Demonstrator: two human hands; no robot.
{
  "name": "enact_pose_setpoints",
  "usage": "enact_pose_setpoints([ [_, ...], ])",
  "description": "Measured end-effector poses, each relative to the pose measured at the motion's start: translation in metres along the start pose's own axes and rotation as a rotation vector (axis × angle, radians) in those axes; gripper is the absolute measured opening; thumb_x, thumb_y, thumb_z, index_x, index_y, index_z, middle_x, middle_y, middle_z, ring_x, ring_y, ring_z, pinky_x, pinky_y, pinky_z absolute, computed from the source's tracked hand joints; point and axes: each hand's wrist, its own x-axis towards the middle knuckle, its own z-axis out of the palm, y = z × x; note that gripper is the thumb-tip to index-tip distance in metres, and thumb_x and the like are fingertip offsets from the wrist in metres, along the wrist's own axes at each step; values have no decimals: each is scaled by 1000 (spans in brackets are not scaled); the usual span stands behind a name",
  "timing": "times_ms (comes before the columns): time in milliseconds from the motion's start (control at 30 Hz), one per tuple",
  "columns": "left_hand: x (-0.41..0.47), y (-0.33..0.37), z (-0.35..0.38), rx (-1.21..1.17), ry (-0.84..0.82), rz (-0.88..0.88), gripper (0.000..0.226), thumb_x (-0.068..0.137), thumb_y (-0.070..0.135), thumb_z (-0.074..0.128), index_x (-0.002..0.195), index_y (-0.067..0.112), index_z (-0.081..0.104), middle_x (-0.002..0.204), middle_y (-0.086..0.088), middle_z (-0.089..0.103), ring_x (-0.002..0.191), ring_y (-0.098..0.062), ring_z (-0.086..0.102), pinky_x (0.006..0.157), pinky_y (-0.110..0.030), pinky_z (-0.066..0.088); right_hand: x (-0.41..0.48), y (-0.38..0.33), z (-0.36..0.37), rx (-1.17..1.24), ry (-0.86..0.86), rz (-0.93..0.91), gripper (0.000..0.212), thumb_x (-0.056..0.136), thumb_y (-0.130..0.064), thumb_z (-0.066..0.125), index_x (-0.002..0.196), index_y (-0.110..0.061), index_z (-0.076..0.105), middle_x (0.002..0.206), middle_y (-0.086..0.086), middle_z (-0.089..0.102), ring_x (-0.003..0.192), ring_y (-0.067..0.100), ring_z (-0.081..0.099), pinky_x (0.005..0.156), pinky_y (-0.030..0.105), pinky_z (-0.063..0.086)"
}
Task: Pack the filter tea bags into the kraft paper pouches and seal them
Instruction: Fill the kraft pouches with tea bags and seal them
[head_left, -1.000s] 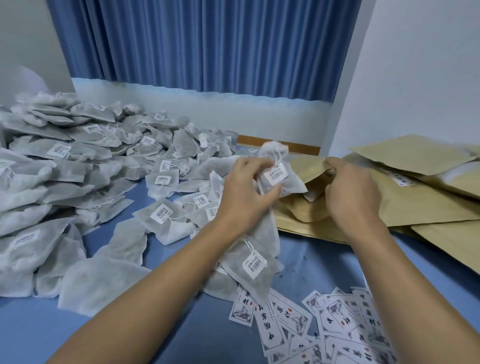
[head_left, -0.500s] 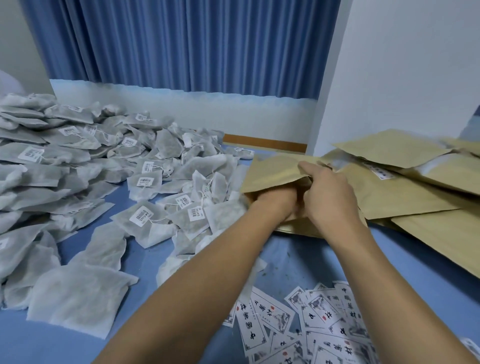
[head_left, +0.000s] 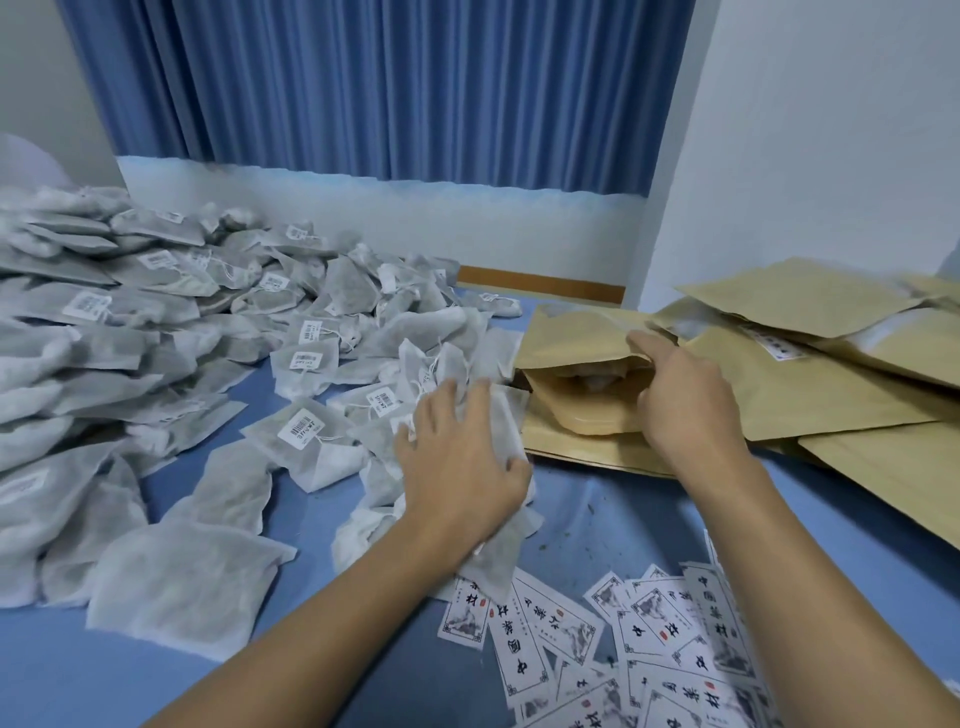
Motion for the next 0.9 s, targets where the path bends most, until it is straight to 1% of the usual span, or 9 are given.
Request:
enact_pose_setpoints([
  [100, 0, -7, 5, -145, -38, 48, 70, 81, 17, 60, 146, 23, 32, 144, -5, 36, 135, -26, 34, 110, -36, 34, -1, -2, 0, -12, -2, -12, 73, 78, 9, 43, 136, -34, 56, 84, 9, 52, 77, 32, 45, 71, 40, 50],
  [200, -4, 0, 1, -414, 93, 145, 62, 83, -4, 59, 137, 26, 48, 128, 7, 42, 120, -11, 44, 94, -16, 36, 0, -2, 0, -12, -3, -13, 74, 80, 8, 44, 138, -35, 54, 86, 7, 50, 78, 32, 45, 70, 39, 48],
  [267, -4, 5, -4, -518, 285, 372, 39, 89, -7, 56, 121, 14, 64, 118, 4, 49, 109, -10, 52, 93, -18, 42, 2, 1, 0, -2, -1, -3, 74, 81, 8, 44, 140, -37, 52, 93, 12, 57, 80, 32, 45, 72, 39, 48],
  [367, -3, 13, -8, -532, 629, 850, 17, 96, -6, 55, 103, -3, 70, 109, -12, 56, 97, -29, 59, 85, -36, 51, 3, 2, -1, 28, -13, -12, 76, 80, 8, 43, 141, -37, 52, 112, 19, 65, 86, 34, 52, 77, 39, 49],
  [500, 0, 39, 3, -405, 598, 1167, 6, 90, -11, 66, 93, -7, 69, 105, -20, 64, 95, -34, 59, 89, -41, 50, 6, -1, -6, 39, -45, -31, 72, 80, 3, 46, 138, -38, 55, 125, 18, 64, 104, 40, 59, 85, 40, 53],
  [633, 16, 58, 12, -243, 193, 880, 32, 98, -1, 37, 110, -4, 66, 119, -17, 63, 113, -30, 58, 97, -37, 46, 6, 4, -14, 140, -95, -30, 71, 83, 3, 50, 141, -38, 55, 141, 11, 57, 124, 32, 55, 100, 31, 44],
  [767, 42, 82, 27, 94, -280, 599, 38, 95, 4, 54, 133, 11, 54, 137, -11, 52, 128, -30, 51, 102, -42, 44, 4, 3, -19, 171, -156, -71, 78, 78, 7, 40, 140, -38, 56, 144, 7, 55, 127, 27, 54, 101, 25, 42],
  [833, 64, 100, 28, -25, -322, 410, 50, 100, 18, 52, 149, 15, 41, 155, -14, 38, 144, -30, 35, 118, -42, 25, 2, 1, -19, 162, -158, -108, 75, 79, 5, 43, 140, -38, 56, 141, 10, 57, 121, 29, 57, 99, 27, 45],
  [900, 91, 110, 29, -253, -263, 189, 51, 104, 34, 46, 152, 19, 35, 160, -8, 31, 148, -24, 26, 119, -34, 11, 5, 4, -21, 151, -144, -130, 75, 80, 4, 45, 141, -38, 55, 138, 10, 59, 118, 29, 58, 93, 24, 43],
])
